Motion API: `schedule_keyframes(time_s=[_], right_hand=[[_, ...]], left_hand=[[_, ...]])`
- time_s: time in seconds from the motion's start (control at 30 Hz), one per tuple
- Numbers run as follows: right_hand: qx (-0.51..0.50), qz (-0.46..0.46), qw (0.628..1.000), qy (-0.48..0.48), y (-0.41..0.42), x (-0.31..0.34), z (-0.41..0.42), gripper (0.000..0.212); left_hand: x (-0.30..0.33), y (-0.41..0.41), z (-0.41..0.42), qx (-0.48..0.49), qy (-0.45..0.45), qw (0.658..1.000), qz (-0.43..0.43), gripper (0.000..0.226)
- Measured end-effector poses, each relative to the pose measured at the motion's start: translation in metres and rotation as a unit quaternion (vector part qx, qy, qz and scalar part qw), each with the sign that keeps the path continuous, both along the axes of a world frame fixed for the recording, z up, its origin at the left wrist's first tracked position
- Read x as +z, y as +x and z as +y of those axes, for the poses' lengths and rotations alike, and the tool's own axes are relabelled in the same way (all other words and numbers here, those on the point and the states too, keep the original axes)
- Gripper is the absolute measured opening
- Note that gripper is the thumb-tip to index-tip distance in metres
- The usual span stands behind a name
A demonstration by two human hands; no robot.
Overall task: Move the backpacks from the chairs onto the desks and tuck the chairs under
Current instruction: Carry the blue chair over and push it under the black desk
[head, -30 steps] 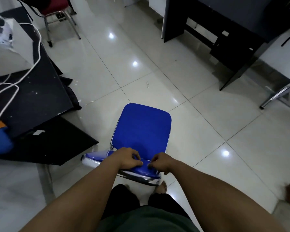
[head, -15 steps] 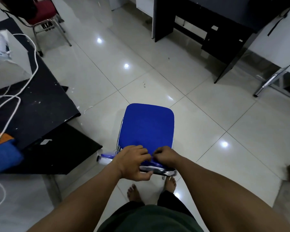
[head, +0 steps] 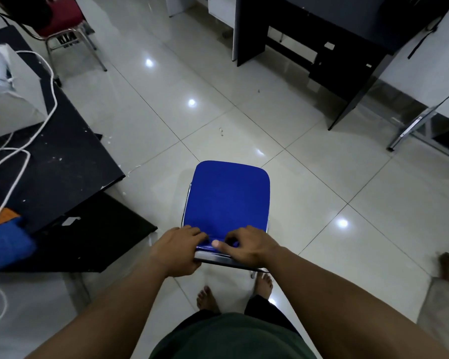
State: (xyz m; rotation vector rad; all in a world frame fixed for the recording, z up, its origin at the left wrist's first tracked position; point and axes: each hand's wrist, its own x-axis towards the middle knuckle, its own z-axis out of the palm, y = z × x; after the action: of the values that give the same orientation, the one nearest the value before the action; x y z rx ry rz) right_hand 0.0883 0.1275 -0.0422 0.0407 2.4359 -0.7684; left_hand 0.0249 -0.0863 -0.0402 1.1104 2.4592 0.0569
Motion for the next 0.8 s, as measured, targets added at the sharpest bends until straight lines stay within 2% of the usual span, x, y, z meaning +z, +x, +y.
schedule_keyframes(time_s=[0.13,0.27,0.33,0.4,0.5,0.8], right_hand=[[0.080,0.015,0.995,0.050,0.000,0.002,-0.002,0.085],[0.138,0.005,0.985,0.105,0.006,0.003,-0.011,0.063],[0.095,0.043,0.984,0.144,0.017,0.004,-0.021,0.041],[0.018,0.078,0.980,0.181,0.029,0.003,-0.033,0.029],[-0.033,0.101,0.975,0.194,0.040,-0.001,-0.040,0.027],[0.015,0.118,0.978,0.171,0.037,-0.006,-0.029,0.039]], left_hand=[[-0.003,0.001,0.007,0.003,-0.027,0.999,-0.029,0.055],[-0.005,0.002,0.006,0.002,-0.050,0.999,-0.017,0.057],[-0.004,0.003,0.006,-0.001,-0.051,0.999,-0.006,0.055],[-0.005,0.004,0.006,-0.005,-0.049,0.999,0.002,0.053],[-0.003,0.006,0.007,-0.003,-0.052,0.999,0.012,0.051],[-0.004,0.006,0.010,-0.005,-0.063,0.997,0.048,0.055]])
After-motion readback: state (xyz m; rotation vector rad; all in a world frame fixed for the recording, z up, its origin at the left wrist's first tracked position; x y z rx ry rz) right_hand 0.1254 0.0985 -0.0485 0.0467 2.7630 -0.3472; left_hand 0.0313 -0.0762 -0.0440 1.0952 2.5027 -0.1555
